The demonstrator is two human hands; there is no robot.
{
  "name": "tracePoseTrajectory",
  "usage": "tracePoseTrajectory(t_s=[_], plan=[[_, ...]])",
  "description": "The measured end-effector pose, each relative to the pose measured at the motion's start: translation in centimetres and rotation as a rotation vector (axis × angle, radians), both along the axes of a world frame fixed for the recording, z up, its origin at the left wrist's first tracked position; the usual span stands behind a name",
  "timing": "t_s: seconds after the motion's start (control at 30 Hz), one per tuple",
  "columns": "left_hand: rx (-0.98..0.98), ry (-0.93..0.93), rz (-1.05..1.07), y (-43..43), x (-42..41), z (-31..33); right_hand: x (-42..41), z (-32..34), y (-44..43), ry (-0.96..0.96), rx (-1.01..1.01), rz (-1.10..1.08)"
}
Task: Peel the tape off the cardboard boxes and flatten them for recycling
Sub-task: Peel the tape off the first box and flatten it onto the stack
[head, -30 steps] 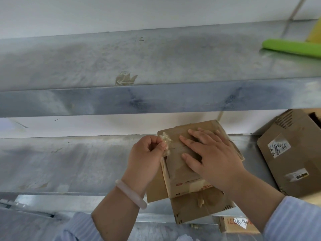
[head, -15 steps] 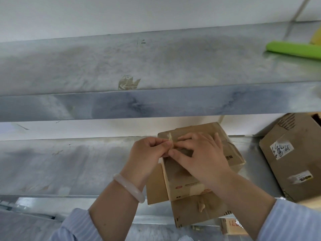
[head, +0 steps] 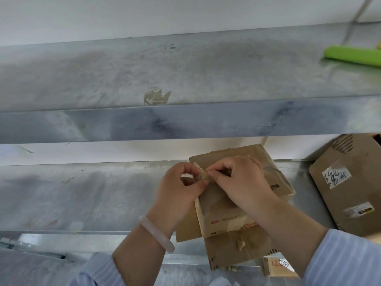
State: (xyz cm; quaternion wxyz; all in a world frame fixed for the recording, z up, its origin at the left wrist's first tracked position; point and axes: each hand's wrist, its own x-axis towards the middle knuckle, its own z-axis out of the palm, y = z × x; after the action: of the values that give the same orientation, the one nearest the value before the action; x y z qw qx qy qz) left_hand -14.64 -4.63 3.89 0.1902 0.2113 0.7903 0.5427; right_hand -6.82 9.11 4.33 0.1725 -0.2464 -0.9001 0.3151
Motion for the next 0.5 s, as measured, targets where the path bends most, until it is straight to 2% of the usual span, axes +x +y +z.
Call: tracePoseTrajectory(t_s=[0.13,0.3,0.4,0.5], plan=[[0.023,-0.065,-0.054,-0.4,-0.6,0.1,0.1,0.1,0.0,-0.007,0.03,0.001],[-0.054,0.054,-0.183,-0.5,-0.6,0.0,0.2,0.1,-0.1,0.007,0.029,0.053],[-0.01,0.066,-0.15,-0.4,-0.6,-0.4,0.1,0.2,-0.2,0.025,0.026,0.044],[0.051,-0.008,-0.074,-0.3,-0.7,-0.9,0.3,0.3,-0.3,0.047,0.018,0.012]])
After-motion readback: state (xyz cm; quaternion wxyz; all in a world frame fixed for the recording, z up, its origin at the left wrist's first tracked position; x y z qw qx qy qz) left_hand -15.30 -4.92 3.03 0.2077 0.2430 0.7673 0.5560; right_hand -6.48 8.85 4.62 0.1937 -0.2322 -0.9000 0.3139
